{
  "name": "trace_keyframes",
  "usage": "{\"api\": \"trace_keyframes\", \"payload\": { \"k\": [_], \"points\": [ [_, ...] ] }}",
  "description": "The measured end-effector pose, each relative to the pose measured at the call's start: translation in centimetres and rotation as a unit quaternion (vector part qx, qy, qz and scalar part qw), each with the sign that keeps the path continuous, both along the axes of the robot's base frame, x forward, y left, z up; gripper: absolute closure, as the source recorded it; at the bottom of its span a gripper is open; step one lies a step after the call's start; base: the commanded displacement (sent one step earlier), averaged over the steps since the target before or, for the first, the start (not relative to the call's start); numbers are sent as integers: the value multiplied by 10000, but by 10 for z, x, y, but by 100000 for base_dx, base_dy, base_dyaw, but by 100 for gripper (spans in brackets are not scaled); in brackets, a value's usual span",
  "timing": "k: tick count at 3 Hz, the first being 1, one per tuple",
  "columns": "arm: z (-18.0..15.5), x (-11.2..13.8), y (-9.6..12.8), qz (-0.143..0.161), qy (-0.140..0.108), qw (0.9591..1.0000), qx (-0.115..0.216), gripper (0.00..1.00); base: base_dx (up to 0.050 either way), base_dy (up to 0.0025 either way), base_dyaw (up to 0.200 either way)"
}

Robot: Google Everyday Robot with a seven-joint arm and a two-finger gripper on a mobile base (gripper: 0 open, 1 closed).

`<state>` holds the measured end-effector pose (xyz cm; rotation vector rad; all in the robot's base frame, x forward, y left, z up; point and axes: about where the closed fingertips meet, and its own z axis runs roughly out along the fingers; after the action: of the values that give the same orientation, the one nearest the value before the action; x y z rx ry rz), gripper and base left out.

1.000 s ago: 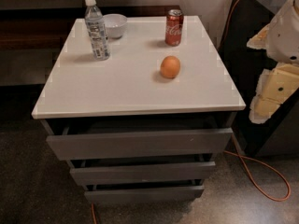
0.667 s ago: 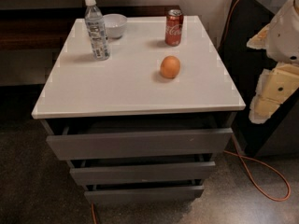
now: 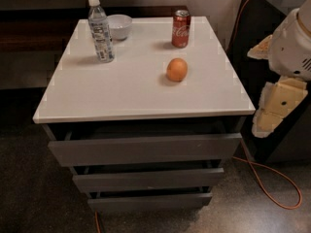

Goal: Place coke can into middle drawer

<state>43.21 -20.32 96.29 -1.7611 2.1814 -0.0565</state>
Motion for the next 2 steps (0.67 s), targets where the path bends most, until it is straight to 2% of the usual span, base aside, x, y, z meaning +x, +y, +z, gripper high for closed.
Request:
{"api": "trace_keyframes", "payload": {
  "k": [1,2],
  "points": [
    [-19,-14,17,296,-41,9994,188,0,0,0,0],
    [-52,-32,41,689,-204,9963,460,0,0,0,0]
  ]
}}
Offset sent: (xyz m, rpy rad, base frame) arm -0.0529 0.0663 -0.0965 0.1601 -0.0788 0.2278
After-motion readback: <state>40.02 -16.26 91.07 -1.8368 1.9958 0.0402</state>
